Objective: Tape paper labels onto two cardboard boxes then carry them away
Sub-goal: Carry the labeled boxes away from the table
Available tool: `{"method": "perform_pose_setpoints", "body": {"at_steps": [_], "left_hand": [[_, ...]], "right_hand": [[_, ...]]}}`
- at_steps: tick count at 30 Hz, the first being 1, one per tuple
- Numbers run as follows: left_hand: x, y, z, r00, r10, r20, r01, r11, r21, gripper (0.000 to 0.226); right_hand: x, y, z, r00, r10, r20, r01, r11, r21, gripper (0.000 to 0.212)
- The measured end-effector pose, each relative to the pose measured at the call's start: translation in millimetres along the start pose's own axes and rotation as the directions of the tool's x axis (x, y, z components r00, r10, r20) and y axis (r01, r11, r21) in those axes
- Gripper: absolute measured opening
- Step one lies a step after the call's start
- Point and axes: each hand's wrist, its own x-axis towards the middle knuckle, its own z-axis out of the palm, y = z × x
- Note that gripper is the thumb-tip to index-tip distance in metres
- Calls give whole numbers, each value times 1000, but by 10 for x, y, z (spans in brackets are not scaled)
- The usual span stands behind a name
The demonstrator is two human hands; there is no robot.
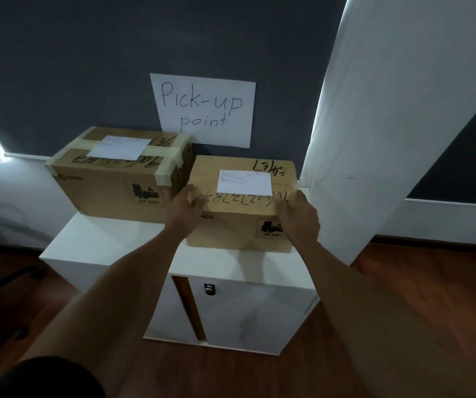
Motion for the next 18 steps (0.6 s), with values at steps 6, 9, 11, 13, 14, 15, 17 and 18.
{"method": "perform_pose_setpoints", "body": {"at_steps": [6,9,11,13,14,15,17,18], "left_hand": [[270,-26,30,999,32,19,-32,999,-42,50],[394,-37,33,998,69,16,-68,997,-47,50],[467,-72,57,996,92,15,-92,995,-48,43],[512,-119,93,991,133,17,-131,989,-63,37],[535,-152,115,987,158,6,-157,985,-72,35],[540,-170,131,986,169,4,-169,984,-65,33],[568,-193,152,985,170,1,-170,984,-62,32],[593,-212,165,986,167,5,-166,984,-68,31]], "right_hand": [[220,0,250,998,-24,-63,25,1000,16,38],[337,-29,332,999,-7,-52,8,1000,27,36],[392,-46,357,998,-9,-54,11,999,31,36],[421,-45,383,997,-5,-75,8,1000,28,36],[426,-47,399,996,-9,-84,11,1000,19,36],[424,-45,409,996,-17,-89,17,1000,6,36],[415,-58,419,995,-22,-95,21,1000,-5,39],[414,-64,423,995,-15,-98,15,1000,-5,40]]}}
